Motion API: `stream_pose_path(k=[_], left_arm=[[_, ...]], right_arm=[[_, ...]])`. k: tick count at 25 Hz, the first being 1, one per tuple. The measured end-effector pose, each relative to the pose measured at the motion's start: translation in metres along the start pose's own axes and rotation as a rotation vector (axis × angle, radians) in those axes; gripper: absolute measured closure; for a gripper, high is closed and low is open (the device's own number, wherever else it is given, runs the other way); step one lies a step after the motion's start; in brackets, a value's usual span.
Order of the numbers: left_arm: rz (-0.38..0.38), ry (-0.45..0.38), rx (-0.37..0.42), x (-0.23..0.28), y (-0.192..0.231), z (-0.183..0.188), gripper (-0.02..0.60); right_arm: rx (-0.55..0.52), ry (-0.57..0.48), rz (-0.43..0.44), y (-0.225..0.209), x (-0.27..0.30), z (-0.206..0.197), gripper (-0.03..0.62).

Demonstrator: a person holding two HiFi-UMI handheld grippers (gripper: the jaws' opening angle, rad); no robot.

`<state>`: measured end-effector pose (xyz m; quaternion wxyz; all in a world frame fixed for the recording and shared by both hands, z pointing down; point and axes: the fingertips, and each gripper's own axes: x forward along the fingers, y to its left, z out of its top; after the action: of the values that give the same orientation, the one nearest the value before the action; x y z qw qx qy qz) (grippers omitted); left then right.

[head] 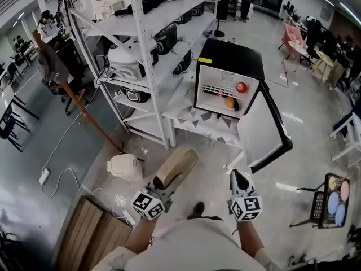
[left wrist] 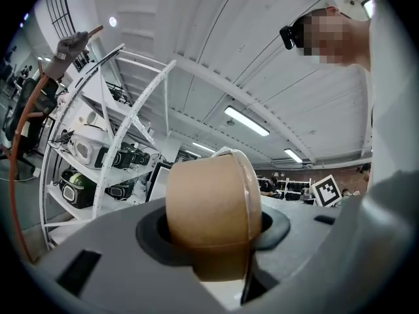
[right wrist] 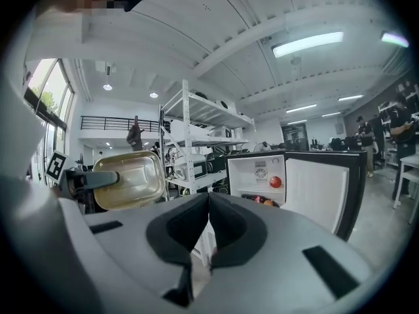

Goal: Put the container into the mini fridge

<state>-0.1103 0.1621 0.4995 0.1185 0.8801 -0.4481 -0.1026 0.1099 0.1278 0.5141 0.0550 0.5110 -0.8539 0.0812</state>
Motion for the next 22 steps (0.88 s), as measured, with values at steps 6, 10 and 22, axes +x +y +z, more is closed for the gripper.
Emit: stream_pose_path(k=[6,10,22], left_arm=[[0.027,0.001,0.019,0.037,0.013,0.01,0.399],[0.031,0.012,0.02,0.065,0.015,0.007,0.399],[0.027,0.042,-0.01,0.136,0.012,-0.011,0.399]], right_arm=[[0.005,-0.003,0.034,-0.026,0.036,0.015,0.587],[0.009,-0.002,0.034,-0.054,0.051,0.019,0.588],[0.037,0.021,0.036,-0.115,0.076,0.012,0.588]])
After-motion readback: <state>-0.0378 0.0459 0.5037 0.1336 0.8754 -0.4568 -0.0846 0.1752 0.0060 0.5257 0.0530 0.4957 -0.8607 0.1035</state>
